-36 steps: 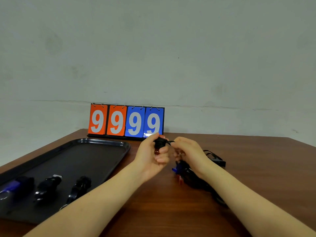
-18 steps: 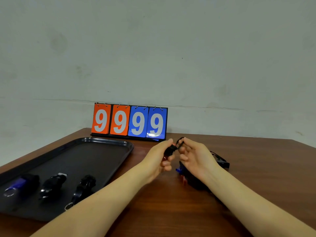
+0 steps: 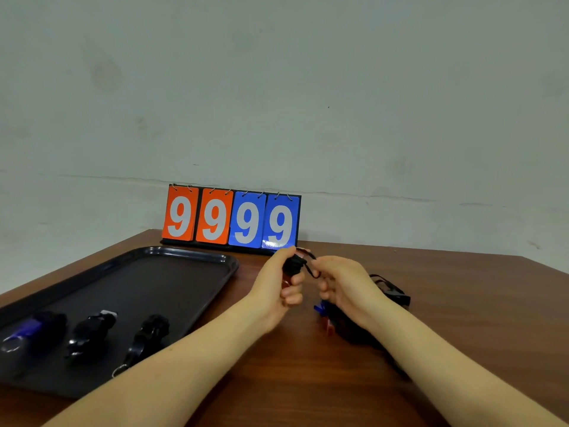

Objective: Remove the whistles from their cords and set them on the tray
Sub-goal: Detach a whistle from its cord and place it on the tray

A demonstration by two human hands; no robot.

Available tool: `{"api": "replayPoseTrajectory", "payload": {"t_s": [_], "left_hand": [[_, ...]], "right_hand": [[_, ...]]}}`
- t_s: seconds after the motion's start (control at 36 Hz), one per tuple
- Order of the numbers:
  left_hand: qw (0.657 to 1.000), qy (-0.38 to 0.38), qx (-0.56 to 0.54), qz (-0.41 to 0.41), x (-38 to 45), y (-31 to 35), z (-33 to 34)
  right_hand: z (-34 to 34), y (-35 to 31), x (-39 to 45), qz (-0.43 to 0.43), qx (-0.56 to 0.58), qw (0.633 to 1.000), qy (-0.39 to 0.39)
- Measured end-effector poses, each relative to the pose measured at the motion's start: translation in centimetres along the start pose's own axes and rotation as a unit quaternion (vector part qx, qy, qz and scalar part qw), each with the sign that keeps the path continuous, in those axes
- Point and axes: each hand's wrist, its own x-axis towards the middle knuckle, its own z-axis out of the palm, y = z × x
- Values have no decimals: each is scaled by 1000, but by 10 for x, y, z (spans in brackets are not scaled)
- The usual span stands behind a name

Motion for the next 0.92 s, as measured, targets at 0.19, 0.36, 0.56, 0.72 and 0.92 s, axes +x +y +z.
{"api": "replayPoseTrajectory", "payload": {"t_s": [0.19,0.36,0.56,0.72,0.92], "left_hand": [[999,-2,-25,21,-1,-4,4],[998,33,-54,-4,-1,1,0],[998,-6,-60,-12,-4,8,0],[997,-9,-79,-6,-1,6,1],[999,-7,32,-1,-1,7,-2]], "right_hand": [[-2,-5,-3,37,7,999,-31],[2,0,-4,-197,-285,938,18],[3,2,-2,-196,-292,936,10],[-8,3,-1,-276,-413,868,8],[-14,7,1,-373,-462,803,45]]}}
